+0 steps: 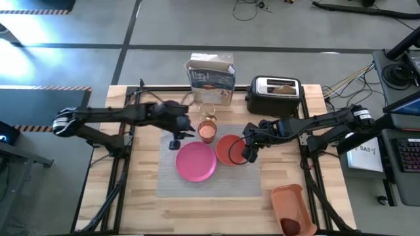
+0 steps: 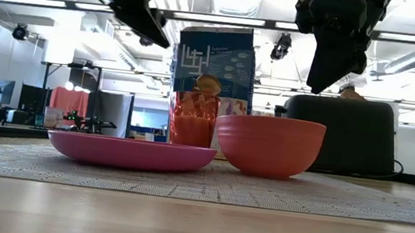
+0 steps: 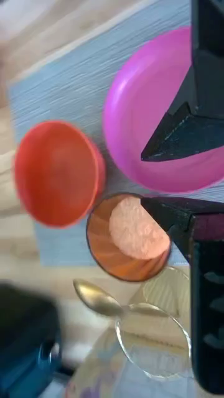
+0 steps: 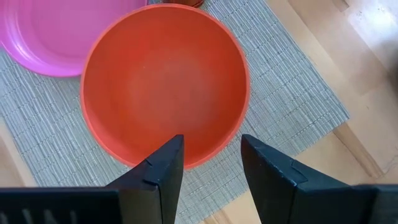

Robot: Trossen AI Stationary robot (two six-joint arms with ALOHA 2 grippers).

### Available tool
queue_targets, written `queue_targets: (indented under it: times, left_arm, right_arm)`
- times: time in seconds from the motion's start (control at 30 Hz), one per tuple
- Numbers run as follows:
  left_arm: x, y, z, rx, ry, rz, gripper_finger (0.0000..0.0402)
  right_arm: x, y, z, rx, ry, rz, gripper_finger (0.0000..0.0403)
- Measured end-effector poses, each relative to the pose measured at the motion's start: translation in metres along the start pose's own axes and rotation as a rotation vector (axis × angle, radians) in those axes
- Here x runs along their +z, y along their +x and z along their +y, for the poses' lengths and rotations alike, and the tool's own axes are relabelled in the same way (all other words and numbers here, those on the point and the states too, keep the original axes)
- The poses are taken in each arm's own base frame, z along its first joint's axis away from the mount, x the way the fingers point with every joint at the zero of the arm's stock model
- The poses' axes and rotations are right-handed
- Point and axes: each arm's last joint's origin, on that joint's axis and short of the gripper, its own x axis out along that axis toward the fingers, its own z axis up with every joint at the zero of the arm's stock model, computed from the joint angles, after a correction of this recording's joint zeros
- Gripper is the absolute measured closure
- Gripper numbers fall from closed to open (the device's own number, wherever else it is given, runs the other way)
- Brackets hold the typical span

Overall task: Arrange a breakfast setting
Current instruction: Pour the cereals from the cereal box into the orange bowl on the table mat

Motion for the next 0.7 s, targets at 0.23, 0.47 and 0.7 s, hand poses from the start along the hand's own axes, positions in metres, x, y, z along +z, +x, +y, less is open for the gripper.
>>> queue_targets:
  times: [0.23,0.47,0.7]
  left_arm:
    - [-0.043,-0.014,-0.014,0.121,-0.018,-0.218,0.0316]
    - [-0.073,-0.014,-0.016,0.394,0.014,-0.519,0.0316]
    - [-0.087,-0.009,-0.016,0.555,0.075,-0.635,0.0316]
  right_arm:
    - [0.001,0.000,0.001,0.008,0.003,-0.011,0.0252]
    - [0.001,0.000,0.001,0.009,0.003,-0.012,0.0252]
    - [0.001,0.000,0.001,0.009,0.003,-0.013,0.0252]
